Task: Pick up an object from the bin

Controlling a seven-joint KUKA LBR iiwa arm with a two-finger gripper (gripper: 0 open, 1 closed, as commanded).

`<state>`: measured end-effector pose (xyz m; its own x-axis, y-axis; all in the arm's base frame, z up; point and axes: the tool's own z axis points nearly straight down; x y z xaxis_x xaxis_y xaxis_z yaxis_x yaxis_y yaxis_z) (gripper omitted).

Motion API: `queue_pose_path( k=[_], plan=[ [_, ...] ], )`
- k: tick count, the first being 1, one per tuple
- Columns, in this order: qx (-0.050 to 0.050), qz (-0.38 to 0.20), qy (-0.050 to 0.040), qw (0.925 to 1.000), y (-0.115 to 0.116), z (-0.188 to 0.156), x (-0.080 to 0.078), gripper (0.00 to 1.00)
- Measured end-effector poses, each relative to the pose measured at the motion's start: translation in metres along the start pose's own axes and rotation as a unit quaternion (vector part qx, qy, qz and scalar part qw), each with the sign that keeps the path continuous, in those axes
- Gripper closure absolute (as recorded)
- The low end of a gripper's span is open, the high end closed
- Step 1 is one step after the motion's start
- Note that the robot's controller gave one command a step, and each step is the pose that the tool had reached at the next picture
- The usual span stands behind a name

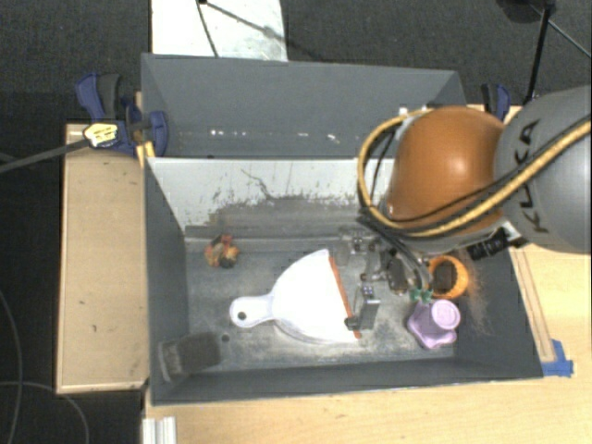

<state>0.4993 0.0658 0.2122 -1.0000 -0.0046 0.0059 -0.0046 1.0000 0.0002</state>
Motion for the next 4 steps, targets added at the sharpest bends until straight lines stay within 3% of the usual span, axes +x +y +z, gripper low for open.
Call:
queue_pose_path(
  k=[1, 2, 3, 4],
  plan=[
    [0.0, 0.001, -0.0042, 1.0, 0.0, -0.004, -0.002, 0.0],
    [0.0, -0.059, -0.0057, 0.9982, 0.036, 0.054, -0.007, 0.0],
    [0.0, -0.171, -0.0043, 0.9853, 0.094, 0.054, -0.048, 0.0],
    [0.0, -0.007, -0.0044, 1.0, 0.076, 0.078, -0.012, 0.0]
  ],
)
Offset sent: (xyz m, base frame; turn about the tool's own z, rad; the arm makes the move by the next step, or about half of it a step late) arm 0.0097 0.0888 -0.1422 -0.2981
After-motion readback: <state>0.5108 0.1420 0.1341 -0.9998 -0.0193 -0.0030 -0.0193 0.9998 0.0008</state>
